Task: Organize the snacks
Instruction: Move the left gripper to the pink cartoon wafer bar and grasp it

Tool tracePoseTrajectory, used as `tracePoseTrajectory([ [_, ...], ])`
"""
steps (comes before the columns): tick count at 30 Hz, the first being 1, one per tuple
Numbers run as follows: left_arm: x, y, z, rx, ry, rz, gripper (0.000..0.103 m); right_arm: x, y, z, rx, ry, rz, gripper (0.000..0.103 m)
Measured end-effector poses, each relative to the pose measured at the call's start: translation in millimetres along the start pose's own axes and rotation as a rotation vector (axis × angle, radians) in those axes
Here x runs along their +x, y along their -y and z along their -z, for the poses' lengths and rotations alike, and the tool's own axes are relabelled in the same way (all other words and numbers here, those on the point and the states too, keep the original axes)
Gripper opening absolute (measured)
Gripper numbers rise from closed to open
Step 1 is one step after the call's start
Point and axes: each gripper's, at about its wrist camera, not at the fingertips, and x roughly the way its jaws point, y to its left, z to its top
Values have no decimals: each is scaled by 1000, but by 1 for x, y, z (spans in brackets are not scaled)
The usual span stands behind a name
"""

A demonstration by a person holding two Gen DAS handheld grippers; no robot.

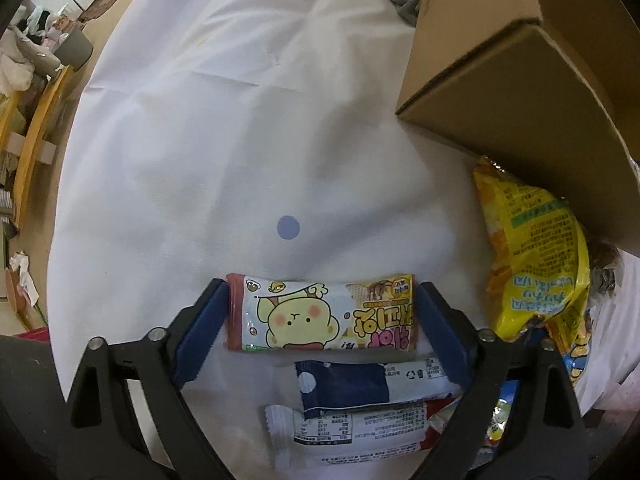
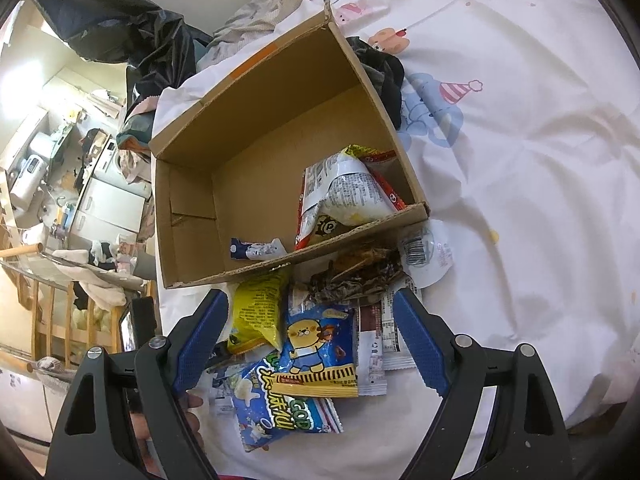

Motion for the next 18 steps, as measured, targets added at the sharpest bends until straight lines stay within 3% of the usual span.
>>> tracePoseTrajectory([
  [12,-35,-17,15,59,38,75,52,-5,11,2,17,-4,10,87],
  [14,-46,-18,18,85,59,95,25,-3,14,3,32,-21,5,87],
  [18,-57,-19,20,97,67,104,21,9,19,7,68,-98,-31,87],
])
